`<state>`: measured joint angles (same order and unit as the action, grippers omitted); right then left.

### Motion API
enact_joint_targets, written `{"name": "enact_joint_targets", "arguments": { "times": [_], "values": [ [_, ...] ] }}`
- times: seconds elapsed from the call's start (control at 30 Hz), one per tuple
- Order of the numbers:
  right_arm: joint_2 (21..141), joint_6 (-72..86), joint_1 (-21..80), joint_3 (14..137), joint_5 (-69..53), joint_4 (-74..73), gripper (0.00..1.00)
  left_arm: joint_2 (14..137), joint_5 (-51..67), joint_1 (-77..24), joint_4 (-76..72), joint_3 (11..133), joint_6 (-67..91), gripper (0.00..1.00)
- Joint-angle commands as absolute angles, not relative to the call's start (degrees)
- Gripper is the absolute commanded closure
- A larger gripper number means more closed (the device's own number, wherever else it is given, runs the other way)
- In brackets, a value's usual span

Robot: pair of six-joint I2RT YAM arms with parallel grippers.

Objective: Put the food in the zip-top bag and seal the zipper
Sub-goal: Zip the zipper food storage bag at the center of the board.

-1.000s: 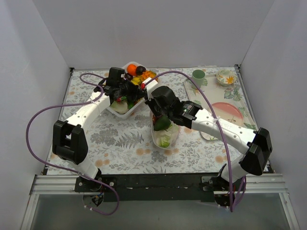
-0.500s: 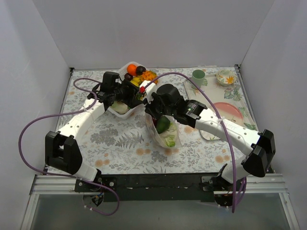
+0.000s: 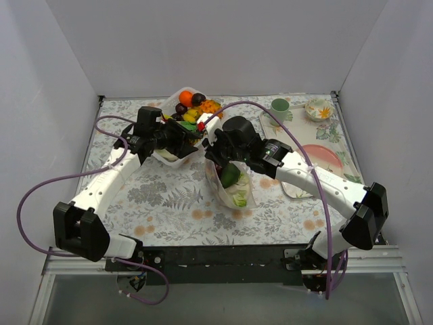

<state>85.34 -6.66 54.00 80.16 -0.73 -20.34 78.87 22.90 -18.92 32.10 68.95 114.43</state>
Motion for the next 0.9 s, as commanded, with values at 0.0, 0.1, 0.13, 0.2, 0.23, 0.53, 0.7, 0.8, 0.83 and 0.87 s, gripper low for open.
{"name": "enact_joint_targets", "arguments": {
  "times": [0.0, 0.1, 0.13, 0.2, 0.23, 0.53, 0.7, 0.8, 0.83, 0.87],
  "values": [
    [85.3, -7.8, 53.8, 83.3, -2.0, -17.2, 0.92, 75.8, 23.5, -18.7, 33.1, 67.5, 120.5, 0.56],
    [85.6, -8.1, 53.8, 84.1, -1.8, -17.5, 0.92, 75.6, 24.3, -18.8, 32.8, 66.9, 121.5, 0.57],
    [85.8, -8.1, 53.9, 84.3, -1.7, -17.7, 0.92, 75.4, 24.3, -18.8, 32.7, 66.6, 121.7, 0.58],
    [85.8, -8.1, 53.8, 84.4, -1.7, -17.5, 0.92, 75.0, 24.2, -18.8, 32.5, 66.2, 122.3, 0.59],
    [85.8, -8.0, 53.8, 84.4, -1.7, -17.4, 0.92, 75.0, 24.6, -18.9, 32.4, 66.0, 122.4, 0.6],
    [86.4, -7.9, 53.8, 84.3, -0.5, -17.3, 0.92, 76.4, 24.7, -21.8, 30.5, 66.4, 124.8, 0.6],
    [86.4, -7.9, 53.9, 84.3, -0.3, -17.3, 0.92, 77.4, 25.0, -22.3, 29.9, 67.1, 125.0, 0.6],
    [86.4, -7.9, 53.9, 84.2, -0.3, -17.1, 0.92, 77.4, 25.0, -22.6, 29.4, 66.8, 125.3, 0.61],
    [86.3, -7.9, 53.9, 84.1, 1.2, -17.1, 0.92, 77.4, 25.0, -22.6, 29.1, 66.7, 125.6, 0.62],
    [86.4, -7.8, 53.9, 84.1, 1.4, -17.1, 0.92, 77.5, 25.1, -22.6, 28.7, 66.4, 125.7, 0.64]
  ]
}}
